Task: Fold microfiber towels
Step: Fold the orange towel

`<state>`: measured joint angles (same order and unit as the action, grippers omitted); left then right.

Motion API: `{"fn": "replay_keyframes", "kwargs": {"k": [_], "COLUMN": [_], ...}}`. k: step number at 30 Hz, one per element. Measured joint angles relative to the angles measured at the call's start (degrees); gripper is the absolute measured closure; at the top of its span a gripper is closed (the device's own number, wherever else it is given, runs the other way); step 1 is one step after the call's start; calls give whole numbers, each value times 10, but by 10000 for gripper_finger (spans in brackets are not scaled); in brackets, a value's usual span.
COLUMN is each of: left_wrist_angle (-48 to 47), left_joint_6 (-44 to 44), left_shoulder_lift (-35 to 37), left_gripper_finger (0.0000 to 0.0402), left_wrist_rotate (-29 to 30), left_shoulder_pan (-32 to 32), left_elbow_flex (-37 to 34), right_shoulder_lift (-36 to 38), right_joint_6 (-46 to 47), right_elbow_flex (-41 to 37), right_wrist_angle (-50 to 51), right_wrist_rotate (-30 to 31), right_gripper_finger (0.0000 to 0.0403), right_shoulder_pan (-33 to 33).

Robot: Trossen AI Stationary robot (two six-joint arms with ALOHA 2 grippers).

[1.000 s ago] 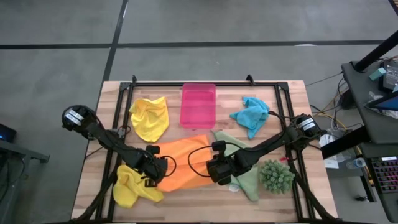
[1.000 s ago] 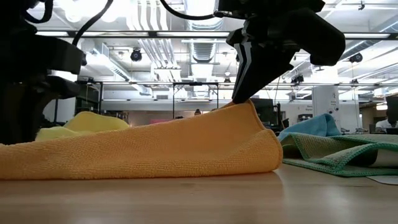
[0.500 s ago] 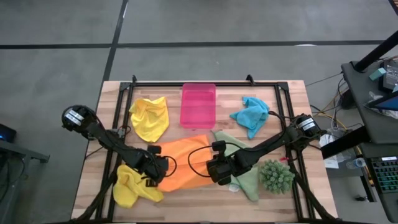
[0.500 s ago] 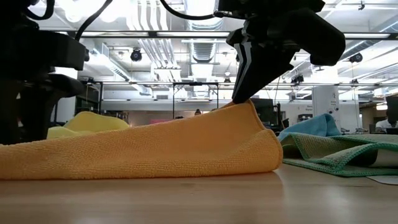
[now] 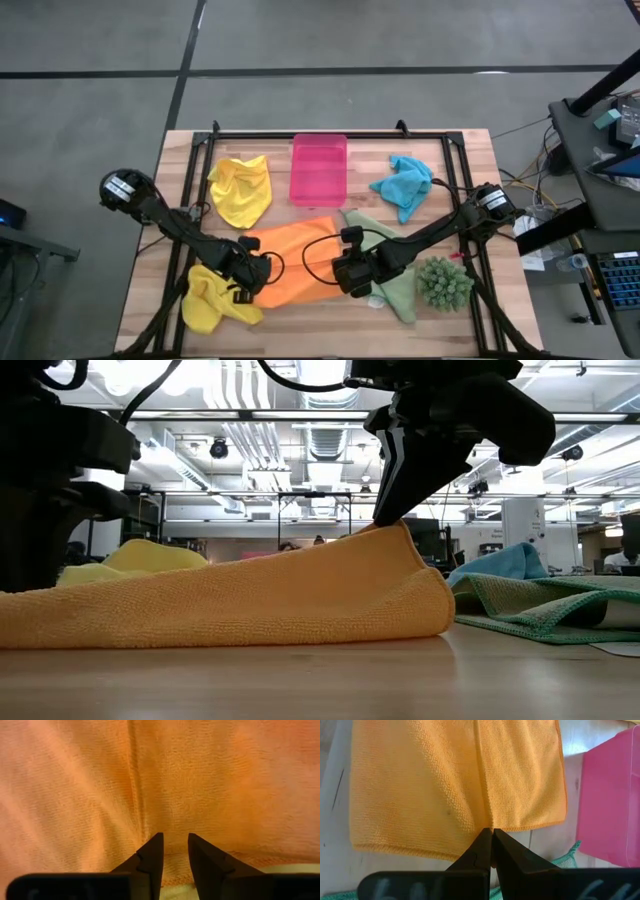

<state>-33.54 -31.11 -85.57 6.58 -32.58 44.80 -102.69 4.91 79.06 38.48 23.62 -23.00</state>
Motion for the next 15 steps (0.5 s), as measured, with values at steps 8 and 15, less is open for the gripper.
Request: {"fn": "replay_keyframes", "kwargs": {"k": [8, 15], "left_wrist_angle": [-54, -49], "left_joint_6": [0, 3], "left_shoulder_lift": [6, -4], "left_gripper_finger": [333, 297], "left_wrist_rotate": [45, 45], "left_shoulder_pan": [0, 0], "left_elbow_flex": [14, 5], "right_shoulder_lift": [0, 0], "right_joint_6": [0, 0], "right_elbow_flex": [0, 0], "right_wrist_angle": [0, 0], "right_wrist_rotate": [0, 0], "right_gripper_finger": [394, 394], "right_shoulder_pan": [0, 0]}}
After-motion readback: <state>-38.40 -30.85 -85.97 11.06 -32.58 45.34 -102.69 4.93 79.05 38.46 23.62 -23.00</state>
